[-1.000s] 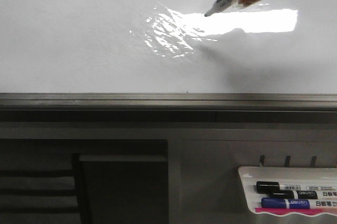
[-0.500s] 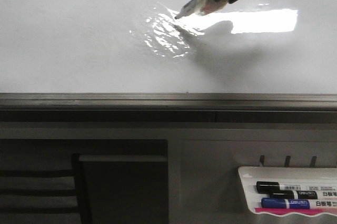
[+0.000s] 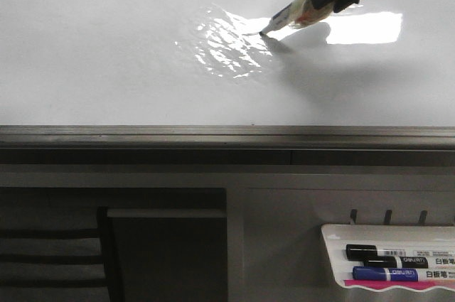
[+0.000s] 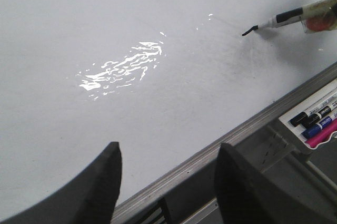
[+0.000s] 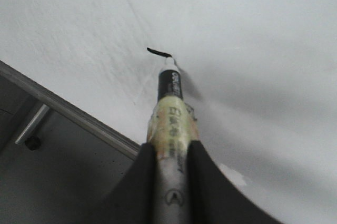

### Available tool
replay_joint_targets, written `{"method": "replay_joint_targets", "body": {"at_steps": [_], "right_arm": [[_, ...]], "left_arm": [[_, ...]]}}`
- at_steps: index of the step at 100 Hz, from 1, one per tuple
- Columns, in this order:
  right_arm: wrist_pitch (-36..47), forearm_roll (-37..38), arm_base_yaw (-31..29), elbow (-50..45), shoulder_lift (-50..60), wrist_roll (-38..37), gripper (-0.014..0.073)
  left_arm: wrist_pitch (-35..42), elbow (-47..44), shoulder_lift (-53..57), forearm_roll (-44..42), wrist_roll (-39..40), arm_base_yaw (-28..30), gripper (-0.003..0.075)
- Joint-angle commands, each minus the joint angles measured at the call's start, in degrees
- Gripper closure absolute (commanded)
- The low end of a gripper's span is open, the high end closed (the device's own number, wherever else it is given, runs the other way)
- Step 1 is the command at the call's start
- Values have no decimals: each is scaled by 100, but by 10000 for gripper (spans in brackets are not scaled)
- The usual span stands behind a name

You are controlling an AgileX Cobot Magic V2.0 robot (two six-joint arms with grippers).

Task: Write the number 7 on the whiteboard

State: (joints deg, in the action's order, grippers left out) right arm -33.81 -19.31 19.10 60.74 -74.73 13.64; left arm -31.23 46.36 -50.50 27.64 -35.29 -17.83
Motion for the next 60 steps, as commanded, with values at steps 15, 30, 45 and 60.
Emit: {"method": "replay_joint_targets", "body": {"at_steps": [15, 30, 45, 60], "right_arm": [[284, 121, -91, 102, 122, -20, 647], [103, 34, -64, 90, 108, -20, 647], [36, 24, 187, -205, 62, -20, 647], [160, 24, 257, -379, 58, -20, 647]], "left_arm": [[384, 164, 32, 171, 39, 25, 352], [384, 164, 32, 171, 39, 25, 352], [384, 164, 32, 171, 39, 25, 352], [384, 164, 32, 171, 14, 25, 352]]}}
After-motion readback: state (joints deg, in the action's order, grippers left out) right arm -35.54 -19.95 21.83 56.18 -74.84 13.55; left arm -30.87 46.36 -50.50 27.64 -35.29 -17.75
